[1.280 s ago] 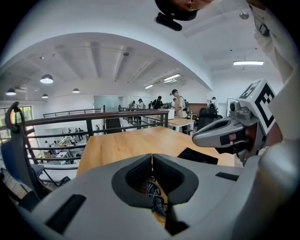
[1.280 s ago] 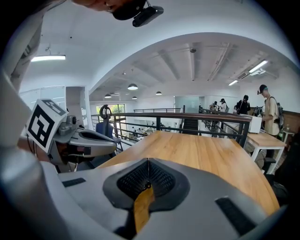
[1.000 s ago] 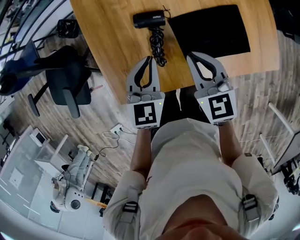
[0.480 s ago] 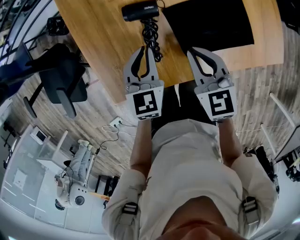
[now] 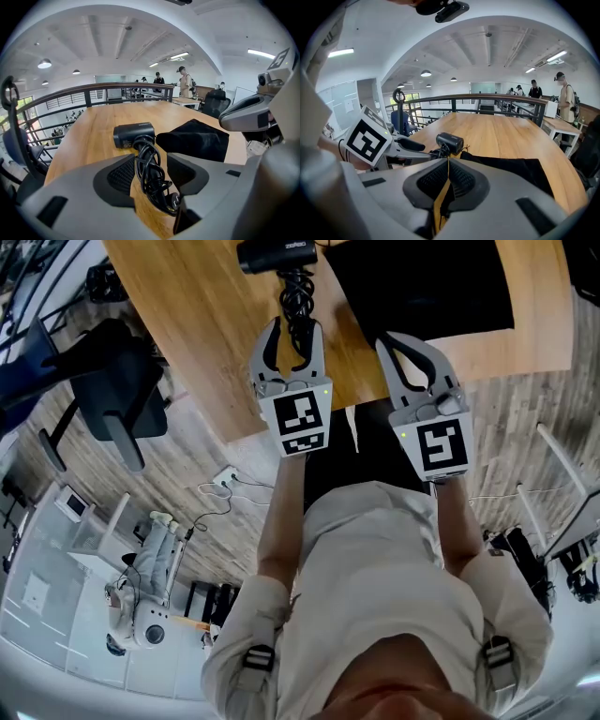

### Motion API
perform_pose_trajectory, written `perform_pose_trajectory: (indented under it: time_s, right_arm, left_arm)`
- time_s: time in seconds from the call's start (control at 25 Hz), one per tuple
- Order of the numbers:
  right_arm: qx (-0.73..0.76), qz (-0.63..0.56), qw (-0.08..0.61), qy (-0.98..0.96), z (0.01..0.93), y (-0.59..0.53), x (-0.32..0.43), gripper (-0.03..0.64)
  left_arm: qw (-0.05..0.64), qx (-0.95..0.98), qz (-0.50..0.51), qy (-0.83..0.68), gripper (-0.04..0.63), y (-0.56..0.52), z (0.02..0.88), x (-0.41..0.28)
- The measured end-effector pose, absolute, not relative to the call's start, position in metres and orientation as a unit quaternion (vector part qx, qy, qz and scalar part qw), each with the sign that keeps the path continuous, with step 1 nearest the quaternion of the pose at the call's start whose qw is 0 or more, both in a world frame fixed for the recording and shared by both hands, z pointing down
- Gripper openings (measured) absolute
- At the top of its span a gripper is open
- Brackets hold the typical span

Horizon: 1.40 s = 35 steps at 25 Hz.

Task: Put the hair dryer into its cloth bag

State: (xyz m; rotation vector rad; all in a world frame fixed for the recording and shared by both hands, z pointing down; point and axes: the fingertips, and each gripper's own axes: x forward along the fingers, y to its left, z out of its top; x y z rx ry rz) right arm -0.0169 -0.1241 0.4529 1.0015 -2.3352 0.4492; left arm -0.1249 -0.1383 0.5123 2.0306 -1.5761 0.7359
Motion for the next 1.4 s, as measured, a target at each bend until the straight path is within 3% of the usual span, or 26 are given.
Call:
perform_pose_trajectory:
  time_s: [0.4,1.08,1.4]
  right_arm:
    - [0.374,0.170,0.284,-0.866,0.460,-0.125,-0.015,0.021]
    - [0.383,0.172,0.295,-0.858,0.474,-0.132,-0.013,0.021]
    - [0.388,0.175,0.305,-0.852,0.483,-0.139,-0.017,0.021]
  left_arm:
    - [0.267,0.718,0.294,-0.572,0.311,-0.150,0.546,-0.120]
    - [0.318,0.700,0.349,-0.536,0.322,-0.155,0.580,-0.118]
    - [0.328,0.694,0.351,-0.537,0.275,-0.157,0.580,-0.126]
